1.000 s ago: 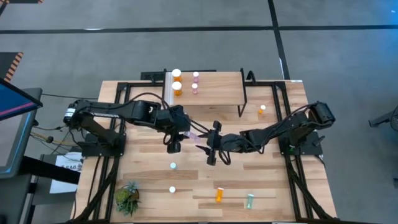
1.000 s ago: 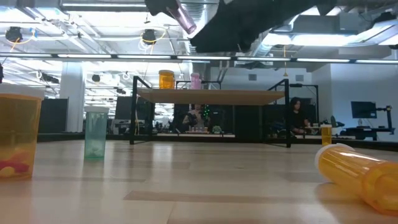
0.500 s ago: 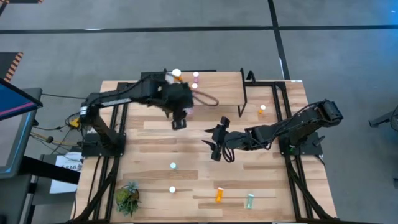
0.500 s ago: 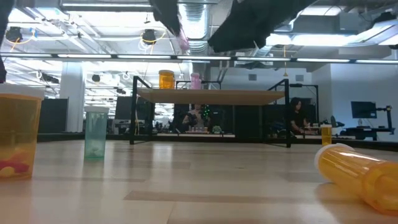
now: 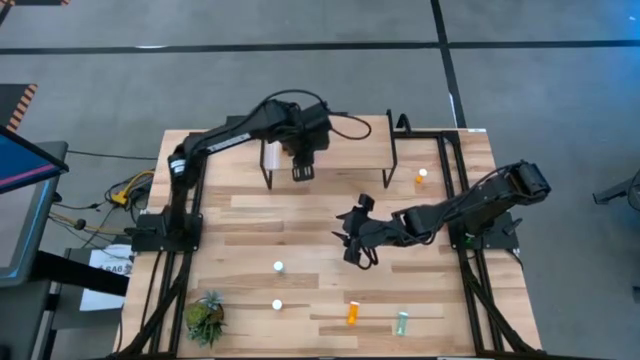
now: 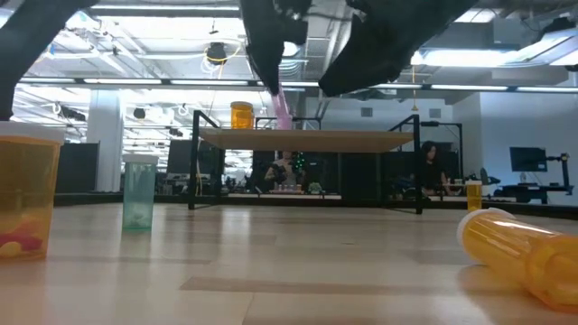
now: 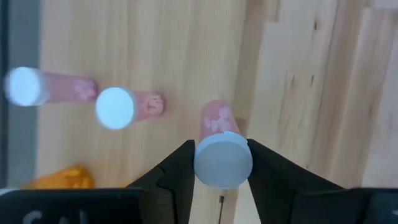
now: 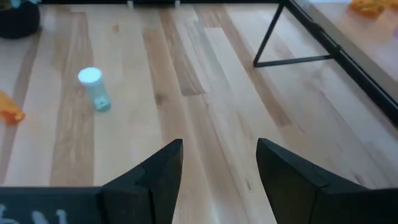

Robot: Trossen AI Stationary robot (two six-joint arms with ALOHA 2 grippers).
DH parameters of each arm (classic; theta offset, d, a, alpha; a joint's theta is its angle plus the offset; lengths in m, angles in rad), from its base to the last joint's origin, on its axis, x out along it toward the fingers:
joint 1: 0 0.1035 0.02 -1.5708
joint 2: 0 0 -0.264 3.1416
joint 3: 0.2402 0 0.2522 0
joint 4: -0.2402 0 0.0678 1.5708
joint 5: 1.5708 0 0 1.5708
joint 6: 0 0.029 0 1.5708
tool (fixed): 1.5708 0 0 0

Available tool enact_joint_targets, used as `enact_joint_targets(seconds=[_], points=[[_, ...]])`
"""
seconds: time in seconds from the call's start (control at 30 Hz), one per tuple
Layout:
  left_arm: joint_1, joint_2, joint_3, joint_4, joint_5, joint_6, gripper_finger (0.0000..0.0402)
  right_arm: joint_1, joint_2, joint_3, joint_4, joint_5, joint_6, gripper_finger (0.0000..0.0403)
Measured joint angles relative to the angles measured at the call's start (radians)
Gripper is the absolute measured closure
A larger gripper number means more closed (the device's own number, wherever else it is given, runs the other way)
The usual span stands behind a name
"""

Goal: Pick and place medicine bottles onto shelf by color
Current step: Put the pink pill bottle on the shelf aligned with the other pink pill bottles

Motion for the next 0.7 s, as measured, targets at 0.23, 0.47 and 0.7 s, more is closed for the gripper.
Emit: enact_joint_targets(seconds=[0.23, 0.47, 0.7], points=[[0.052, 0.053, 0.001, 0.006, 0.046, 0.04, 0.0281, 0.025, 0.0, 0.0, -0.003, 0.0, 0.001, 0.0177], [0.065, 0.063, 0.002, 0.011, 0.039, 0.046, 0.0281, 0.026, 0.0, 0.0, -0.014, 0.0, 0.024, 0.0177], [0.065, 0.063, 0.002, 0.022, 0.041, 0.053, 0.0281, 0.024, 0.0, 0.0, -0.012, 0.0, 0.024, 0.0177]])
